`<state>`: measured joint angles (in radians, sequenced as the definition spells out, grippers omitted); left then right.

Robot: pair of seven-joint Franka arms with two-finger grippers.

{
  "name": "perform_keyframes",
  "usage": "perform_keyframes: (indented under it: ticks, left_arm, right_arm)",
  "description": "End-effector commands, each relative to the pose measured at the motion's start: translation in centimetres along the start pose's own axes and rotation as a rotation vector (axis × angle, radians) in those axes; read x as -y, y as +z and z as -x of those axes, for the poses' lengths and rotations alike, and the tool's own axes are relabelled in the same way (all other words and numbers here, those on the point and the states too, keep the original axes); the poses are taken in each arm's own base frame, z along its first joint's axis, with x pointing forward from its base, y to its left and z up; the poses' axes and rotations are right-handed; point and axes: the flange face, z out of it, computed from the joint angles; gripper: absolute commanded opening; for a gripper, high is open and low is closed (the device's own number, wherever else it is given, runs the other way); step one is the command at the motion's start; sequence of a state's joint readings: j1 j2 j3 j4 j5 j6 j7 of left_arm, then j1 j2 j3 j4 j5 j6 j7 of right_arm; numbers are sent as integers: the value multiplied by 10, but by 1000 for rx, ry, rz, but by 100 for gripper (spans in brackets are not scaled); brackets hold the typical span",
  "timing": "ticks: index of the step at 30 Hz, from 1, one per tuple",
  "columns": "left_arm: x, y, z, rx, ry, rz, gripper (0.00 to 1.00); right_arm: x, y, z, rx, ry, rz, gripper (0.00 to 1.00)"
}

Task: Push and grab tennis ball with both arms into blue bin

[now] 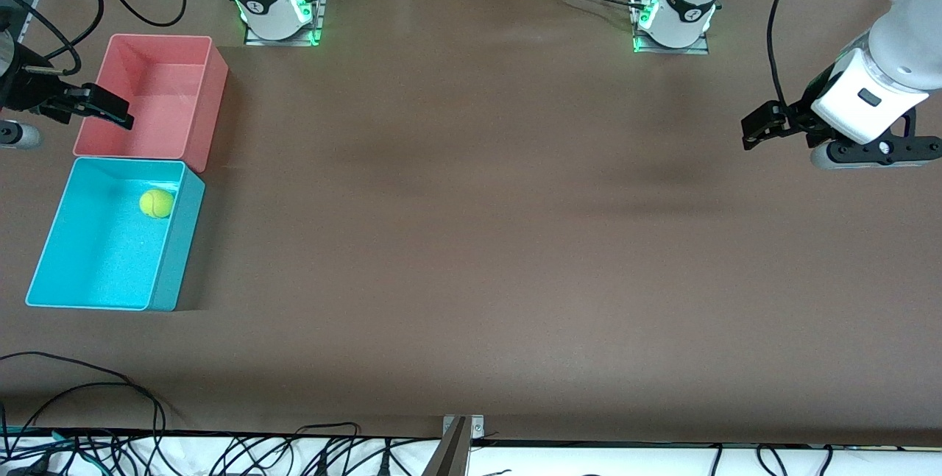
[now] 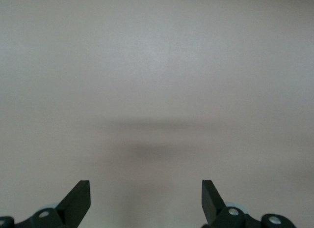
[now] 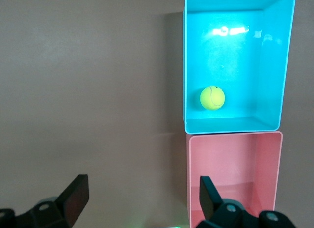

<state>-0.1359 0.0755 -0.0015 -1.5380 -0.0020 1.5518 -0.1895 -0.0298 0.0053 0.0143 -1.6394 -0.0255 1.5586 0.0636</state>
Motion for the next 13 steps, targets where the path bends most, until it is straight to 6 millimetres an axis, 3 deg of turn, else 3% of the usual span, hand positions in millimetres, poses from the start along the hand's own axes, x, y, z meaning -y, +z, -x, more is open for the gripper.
perform_keyframes:
  ticks: [1, 13]
  left_arm:
    - [0, -9, 1, -10, 9, -9, 100]
    - [4, -10, 1, -11, 12, -7, 100]
  right_arm:
    - [0, -4, 7, -10, 9, 13, 100]
    - [-1, -4, 6, -10, 12, 11, 100]
